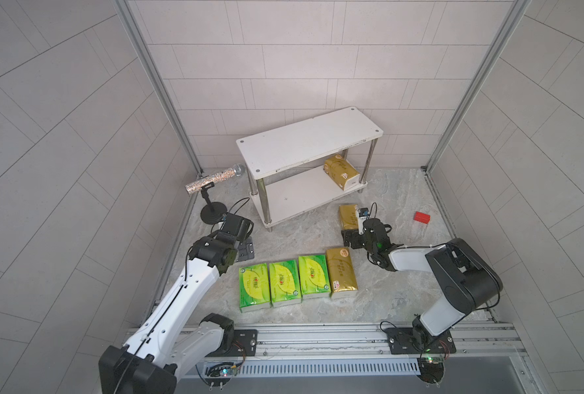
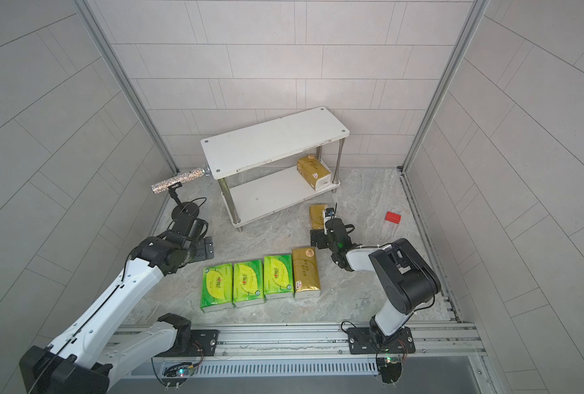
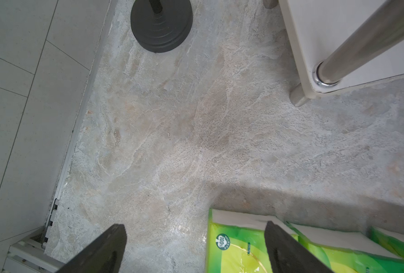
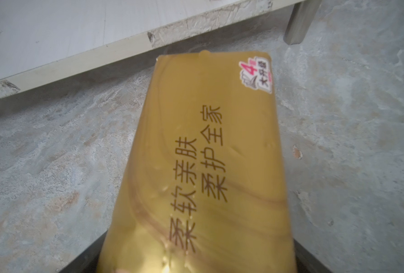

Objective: Place the tissue boxes on the shelf by color
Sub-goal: Pick up the box of tissues from the center of the board.

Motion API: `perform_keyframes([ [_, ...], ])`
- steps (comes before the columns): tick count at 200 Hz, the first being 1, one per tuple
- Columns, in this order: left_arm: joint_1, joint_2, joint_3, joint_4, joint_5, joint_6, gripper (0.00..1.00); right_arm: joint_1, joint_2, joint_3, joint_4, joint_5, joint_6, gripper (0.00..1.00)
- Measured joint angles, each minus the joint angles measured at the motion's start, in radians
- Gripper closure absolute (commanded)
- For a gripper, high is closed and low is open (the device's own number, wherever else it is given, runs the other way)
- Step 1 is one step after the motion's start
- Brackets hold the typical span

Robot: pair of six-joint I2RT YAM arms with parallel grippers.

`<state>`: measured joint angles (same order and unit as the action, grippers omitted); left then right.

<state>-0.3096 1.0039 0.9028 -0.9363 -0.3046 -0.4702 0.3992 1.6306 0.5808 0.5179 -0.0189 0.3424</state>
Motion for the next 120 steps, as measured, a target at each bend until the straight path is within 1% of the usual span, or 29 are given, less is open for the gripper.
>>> perform_keyframes([
  [53,0.0,0.003,0.0,0.005,-0.008,0.0,0.0,-0.001,-0.018,0.001,-0.027,0.0,-0.018,0.12],
  [96,0.0,0.025,0.005,0.01,-0.014,-0.001,0.0,-0.001,-0.143,0.017,-0.19,0.0,-0.077,0.13],
  [120,0.0,0.04,0.005,0.015,-0.013,-0.002,0.0,-0.001,-0.216,0.039,-0.245,0.0,-0.101,0.13],
])
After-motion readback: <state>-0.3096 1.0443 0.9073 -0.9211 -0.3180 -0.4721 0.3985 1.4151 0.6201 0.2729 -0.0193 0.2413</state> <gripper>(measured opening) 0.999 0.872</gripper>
